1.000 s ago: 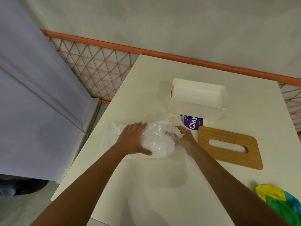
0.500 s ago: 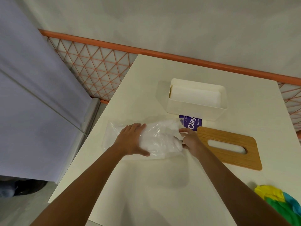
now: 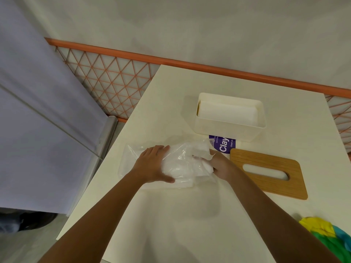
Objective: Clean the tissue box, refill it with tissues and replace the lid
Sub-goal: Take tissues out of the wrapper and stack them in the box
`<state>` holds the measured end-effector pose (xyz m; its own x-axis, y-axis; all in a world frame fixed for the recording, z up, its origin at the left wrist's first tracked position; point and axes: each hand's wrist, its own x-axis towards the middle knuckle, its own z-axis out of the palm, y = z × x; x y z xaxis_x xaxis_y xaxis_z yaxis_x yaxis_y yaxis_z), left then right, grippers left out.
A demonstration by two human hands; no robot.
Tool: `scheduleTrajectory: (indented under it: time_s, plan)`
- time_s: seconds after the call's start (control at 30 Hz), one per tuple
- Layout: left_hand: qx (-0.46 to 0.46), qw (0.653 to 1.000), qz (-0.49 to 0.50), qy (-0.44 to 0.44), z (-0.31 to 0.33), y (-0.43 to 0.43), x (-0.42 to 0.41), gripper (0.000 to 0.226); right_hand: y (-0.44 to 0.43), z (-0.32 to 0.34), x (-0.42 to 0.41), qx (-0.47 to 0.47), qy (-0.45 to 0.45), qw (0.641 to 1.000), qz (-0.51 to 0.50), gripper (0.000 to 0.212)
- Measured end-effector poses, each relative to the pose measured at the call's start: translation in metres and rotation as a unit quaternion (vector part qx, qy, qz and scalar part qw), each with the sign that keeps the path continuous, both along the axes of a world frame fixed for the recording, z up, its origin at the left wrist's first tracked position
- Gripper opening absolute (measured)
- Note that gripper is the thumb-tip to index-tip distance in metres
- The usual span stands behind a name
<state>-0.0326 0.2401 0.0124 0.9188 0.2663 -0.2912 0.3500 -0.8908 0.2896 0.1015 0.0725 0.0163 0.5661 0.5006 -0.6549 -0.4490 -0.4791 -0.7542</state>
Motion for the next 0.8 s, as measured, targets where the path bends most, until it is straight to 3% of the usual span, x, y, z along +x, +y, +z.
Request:
scheduleTrajectory:
  time_s: [0.17,0.33,0.47,0.63,0.8]
  plan:
    - [-0.015,1.000,0.013,0.002,-0.003,0.003,0.000,0.113,-0.006,-0.005,0.012,0.029,0.033,0.993,-0.111,0.026]
    - [-0.022,1.000,0.010,0.009,-0.008,0.003,-0.001,0.112,-0.014,-0.017,0.008,-0.066,-0.015,0.997,-0.041,0.036]
    - [-0.027,1.000,0.010,0.012,-0.008,0.003,-0.003,0.113,-0.017,-0.007,0.006,-0.037,-0.028,0.999,-0.026,0.041]
    - [-0.043,0.999,0.012,0.018,-0.003,0.004,-0.003,0.114,-0.027,0.008,0.010,0.018,-0.032,0.996,-0.080,0.024]
    - [-0.025,0.997,-0.023,0.075,0.006,0.004,-0.003,0.124,-0.052,0.022,0.021,0.039,-0.048,0.991,-0.117,0.025]
